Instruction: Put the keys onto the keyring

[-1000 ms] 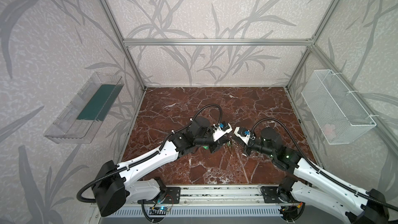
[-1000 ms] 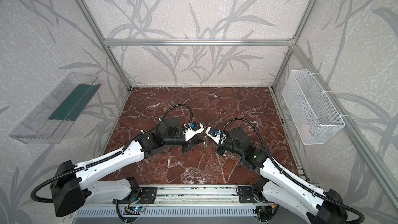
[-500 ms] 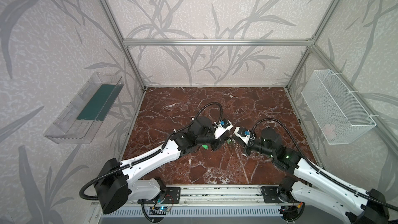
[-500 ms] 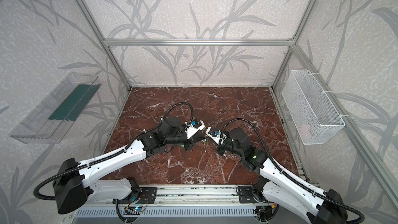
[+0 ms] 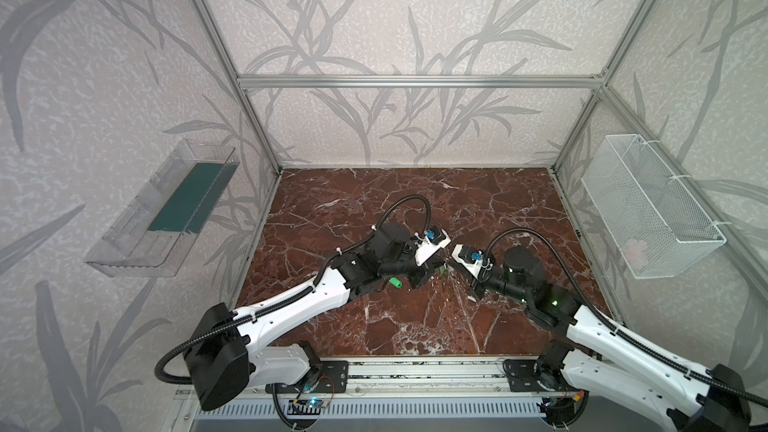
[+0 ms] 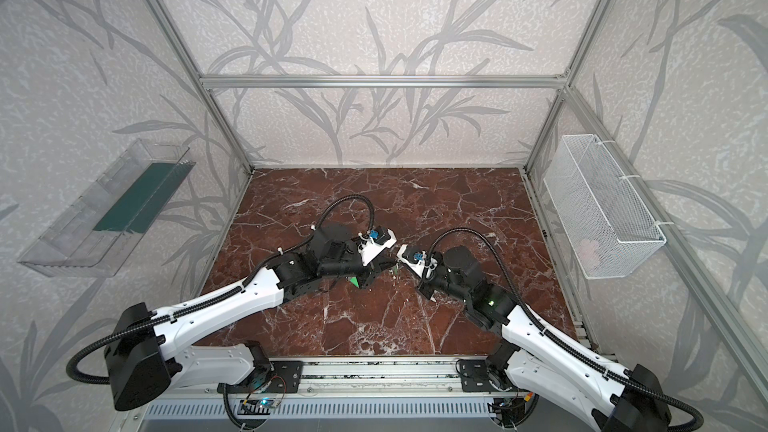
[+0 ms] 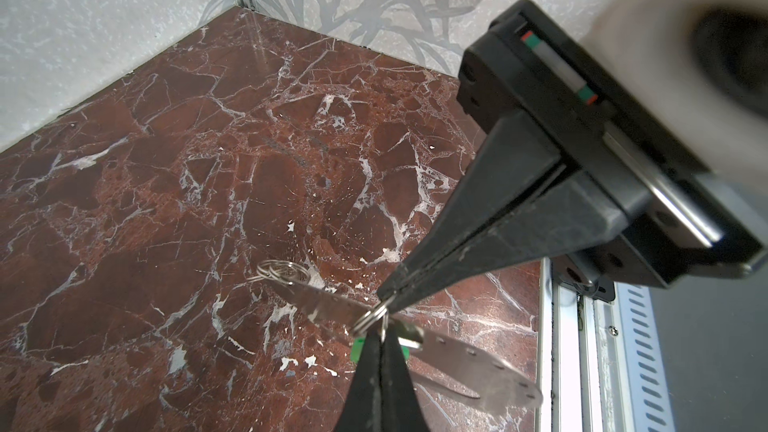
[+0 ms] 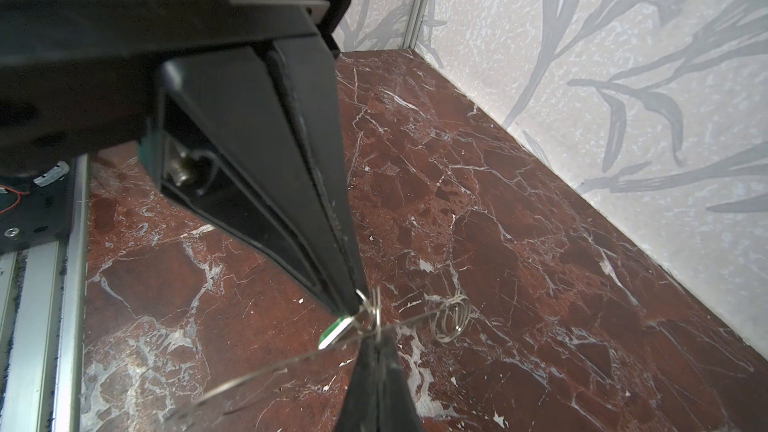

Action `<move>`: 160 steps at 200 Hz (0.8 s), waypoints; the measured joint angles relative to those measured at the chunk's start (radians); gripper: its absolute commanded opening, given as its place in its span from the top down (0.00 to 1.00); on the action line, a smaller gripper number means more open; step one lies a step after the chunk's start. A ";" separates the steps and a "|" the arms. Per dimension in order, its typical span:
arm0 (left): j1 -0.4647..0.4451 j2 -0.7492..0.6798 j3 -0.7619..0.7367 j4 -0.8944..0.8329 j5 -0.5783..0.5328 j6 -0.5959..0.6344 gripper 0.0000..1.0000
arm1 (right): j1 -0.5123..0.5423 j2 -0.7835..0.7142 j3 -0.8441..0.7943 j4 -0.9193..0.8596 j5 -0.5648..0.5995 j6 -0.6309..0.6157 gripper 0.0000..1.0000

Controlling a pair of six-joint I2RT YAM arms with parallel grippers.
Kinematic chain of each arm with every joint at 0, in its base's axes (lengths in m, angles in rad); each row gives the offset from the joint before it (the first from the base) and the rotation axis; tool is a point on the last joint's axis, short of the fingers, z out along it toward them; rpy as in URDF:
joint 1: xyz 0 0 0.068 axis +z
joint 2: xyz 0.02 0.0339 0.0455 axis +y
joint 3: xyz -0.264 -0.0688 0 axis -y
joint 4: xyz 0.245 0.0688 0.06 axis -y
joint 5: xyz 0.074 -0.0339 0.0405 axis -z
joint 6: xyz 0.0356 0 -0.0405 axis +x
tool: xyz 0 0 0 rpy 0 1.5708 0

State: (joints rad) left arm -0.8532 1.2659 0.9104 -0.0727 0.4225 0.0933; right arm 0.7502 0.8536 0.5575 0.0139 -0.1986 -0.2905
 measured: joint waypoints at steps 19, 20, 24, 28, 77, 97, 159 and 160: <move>-0.002 0.000 0.000 0.003 0.006 0.000 1.00 | 0.000 0.000 0.000 0.000 0.000 0.000 1.00; -0.002 0.000 0.000 0.004 0.006 0.000 1.00 | 0.000 0.000 0.000 0.000 0.000 0.000 1.00; -0.002 0.001 0.001 0.005 0.009 0.000 1.00 | 0.000 0.000 0.000 0.000 0.001 0.000 1.00; -0.002 0.001 0.002 0.006 0.011 0.000 1.00 | 0.000 0.000 0.000 0.000 0.001 0.000 1.00; -0.004 0.006 0.007 0.006 0.002 0.000 1.00 | 0.000 0.000 0.000 -0.001 0.006 0.000 1.00; -0.004 0.006 0.007 0.005 -0.016 -0.002 1.00 | 0.000 0.000 0.000 -0.001 0.008 -0.005 1.00; -0.005 0.008 0.007 -0.002 -0.058 -0.031 1.00 | 0.005 0.000 0.000 -0.001 0.017 -0.024 1.00; -0.005 0.008 0.007 -0.002 -0.058 -0.032 1.00 | 0.006 0.000 -0.001 -0.001 0.018 -0.025 1.00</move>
State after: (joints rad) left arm -0.8585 1.2736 0.9176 -0.0746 0.3645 0.0616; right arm 0.7559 0.8532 0.5568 0.0132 -0.1806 -0.3153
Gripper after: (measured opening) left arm 0.048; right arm 0.048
